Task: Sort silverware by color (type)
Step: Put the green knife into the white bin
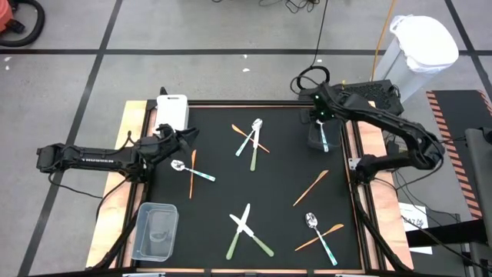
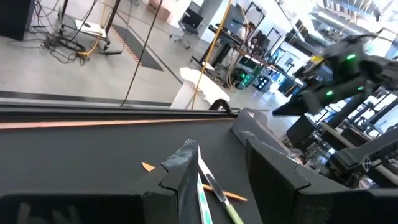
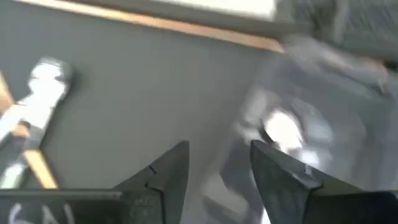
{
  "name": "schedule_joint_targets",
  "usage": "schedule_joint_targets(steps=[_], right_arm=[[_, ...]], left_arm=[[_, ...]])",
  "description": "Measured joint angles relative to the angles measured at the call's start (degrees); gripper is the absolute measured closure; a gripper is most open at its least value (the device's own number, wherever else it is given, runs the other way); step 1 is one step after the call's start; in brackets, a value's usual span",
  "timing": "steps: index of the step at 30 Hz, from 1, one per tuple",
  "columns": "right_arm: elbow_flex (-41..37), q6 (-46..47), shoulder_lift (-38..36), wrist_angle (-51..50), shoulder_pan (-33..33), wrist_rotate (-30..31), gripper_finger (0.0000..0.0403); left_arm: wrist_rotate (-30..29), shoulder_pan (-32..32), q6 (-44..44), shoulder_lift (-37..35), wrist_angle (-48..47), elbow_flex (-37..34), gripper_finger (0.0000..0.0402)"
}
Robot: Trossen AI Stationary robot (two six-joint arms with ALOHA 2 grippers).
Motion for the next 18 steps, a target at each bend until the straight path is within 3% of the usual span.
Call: schedule_joint_targets(steps=[4,7,12,18], right_arm=[[0.0,0.5,-1.9,9.2,3.3,-4.0,0.0244],[0.0,4.0,-0.5,13.3,6.4,-8.0,0.0255],[0.0,8.9,6.2,16.3,13.6,-10.1,0.0273],[0.0,14.3,16.6,24.0,22.0,-10.6,0.0280]], left_arm=[[0.2,0.0,0.6,0.0,-4.5,3.3,0.0268],[0.2,0.0,4.3,0.1,-14.1,8.2,0.0268],[0.2,0.0,9.2,1.9,-30.6,17.4,0.0268],[0.2,0.0,8.9,3.3,-34.7,22.1,0.0268]])
